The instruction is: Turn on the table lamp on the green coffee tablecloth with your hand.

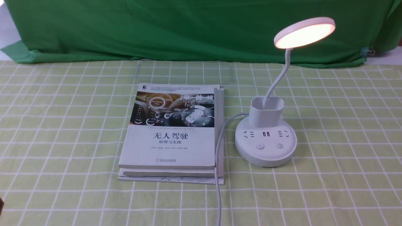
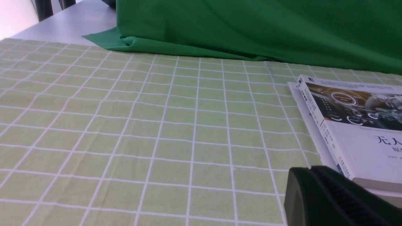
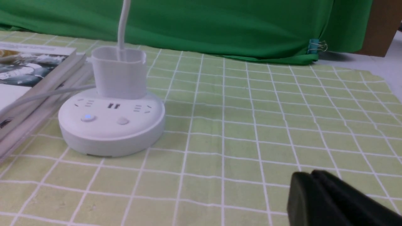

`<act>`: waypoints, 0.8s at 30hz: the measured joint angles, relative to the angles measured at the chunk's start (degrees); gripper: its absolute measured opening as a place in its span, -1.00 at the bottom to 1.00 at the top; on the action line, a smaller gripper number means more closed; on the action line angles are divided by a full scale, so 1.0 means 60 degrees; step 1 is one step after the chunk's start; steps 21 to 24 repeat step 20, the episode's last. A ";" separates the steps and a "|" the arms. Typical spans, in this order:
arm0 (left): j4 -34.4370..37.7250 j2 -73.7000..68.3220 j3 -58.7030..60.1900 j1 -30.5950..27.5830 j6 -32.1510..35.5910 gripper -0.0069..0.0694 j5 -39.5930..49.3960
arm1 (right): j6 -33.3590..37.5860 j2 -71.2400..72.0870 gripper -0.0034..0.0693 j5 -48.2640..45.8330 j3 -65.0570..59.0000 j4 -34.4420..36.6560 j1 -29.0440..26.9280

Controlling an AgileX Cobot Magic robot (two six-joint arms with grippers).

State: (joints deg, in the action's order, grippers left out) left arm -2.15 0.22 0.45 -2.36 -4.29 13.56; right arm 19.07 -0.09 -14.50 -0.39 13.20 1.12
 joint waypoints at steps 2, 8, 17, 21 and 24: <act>0.0000 0.0000 0.0000 0.0000 0.0000 -0.81 0.0000 | 0.0000 0.0000 -0.73 0.0000 0.0000 0.0000 0.0000; 0.0000 0.0000 0.0000 0.0000 0.0000 -0.81 0.0000 | 0.0000 0.0000 -0.66 0.0000 0.0000 0.0000 0.0000; 0.0000 0.0000 0.0000 0.0000 0.0000 -0.81 0.0000 | -0.0002 0.0000 -0.59 0.0000 0.0000 0.0000 0.0000; 0.0000 0.0000 0.0000 0.0000 0.0000 -0.81 0.0000 | -0.0002 0.0000 -0.56 0.0000 0.0000 0.0000 0.0000; 0.0000 0.0000 0.0000 0.0000 0.0000 -0.81 0.0000 | -0.0002 0.0000 -0.56 0.0000 0.0000 0.0000 0.0000</act>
